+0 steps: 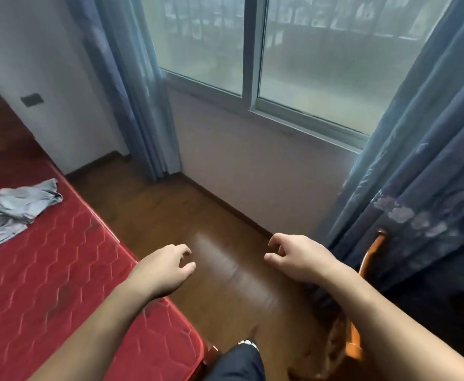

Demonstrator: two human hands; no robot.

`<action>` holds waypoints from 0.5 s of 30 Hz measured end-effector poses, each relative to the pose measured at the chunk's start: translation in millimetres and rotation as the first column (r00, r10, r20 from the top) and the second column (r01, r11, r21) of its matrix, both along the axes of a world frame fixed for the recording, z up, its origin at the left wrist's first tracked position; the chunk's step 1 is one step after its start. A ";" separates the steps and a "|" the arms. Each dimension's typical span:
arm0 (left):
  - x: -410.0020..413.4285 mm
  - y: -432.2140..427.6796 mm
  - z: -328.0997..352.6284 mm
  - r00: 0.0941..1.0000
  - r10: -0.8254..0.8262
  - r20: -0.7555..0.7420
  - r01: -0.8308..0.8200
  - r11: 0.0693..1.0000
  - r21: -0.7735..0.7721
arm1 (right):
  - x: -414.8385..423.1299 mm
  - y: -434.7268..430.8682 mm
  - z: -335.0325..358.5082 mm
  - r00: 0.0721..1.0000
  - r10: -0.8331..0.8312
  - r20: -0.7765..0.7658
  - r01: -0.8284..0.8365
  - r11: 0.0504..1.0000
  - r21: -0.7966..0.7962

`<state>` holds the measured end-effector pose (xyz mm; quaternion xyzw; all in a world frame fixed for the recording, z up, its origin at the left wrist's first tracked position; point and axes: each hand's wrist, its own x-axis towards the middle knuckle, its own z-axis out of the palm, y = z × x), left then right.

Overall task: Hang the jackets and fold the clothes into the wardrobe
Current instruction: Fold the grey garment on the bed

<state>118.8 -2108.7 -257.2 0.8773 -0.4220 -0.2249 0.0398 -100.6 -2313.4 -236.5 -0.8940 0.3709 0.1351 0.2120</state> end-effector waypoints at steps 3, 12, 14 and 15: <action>29.2 -29.8 1.9 0.999 0.039 0.007 -0.039 0.999 0.000 | 34.0 -40.1 2.2 0.999 0.046 0.008 -0.046 0.999 -0.006; 162.6 -121.4 -9.1 0.987 0.151 -0.052 -0.151 0.988 -0.001 | 177.3 -149.3 -4.5 0.988 0.154 0.016 -0.154 0.988 -0.007; 205.9 -146.1 -10.3 0.983 0.174 -0.057 -0.174 0.985 -0.004 | 221.4 -176.1 -8.8 0.987 0.162 0.010 -0.162 0.987 -0.008; 229.2 -157.6 -8.9 0.981 0.185 -0.060 -0.186 0.983 -0.009 | 246.9 -189.2 -9.7 0.985 0.170 0.009 -0.169 0.985 -0.010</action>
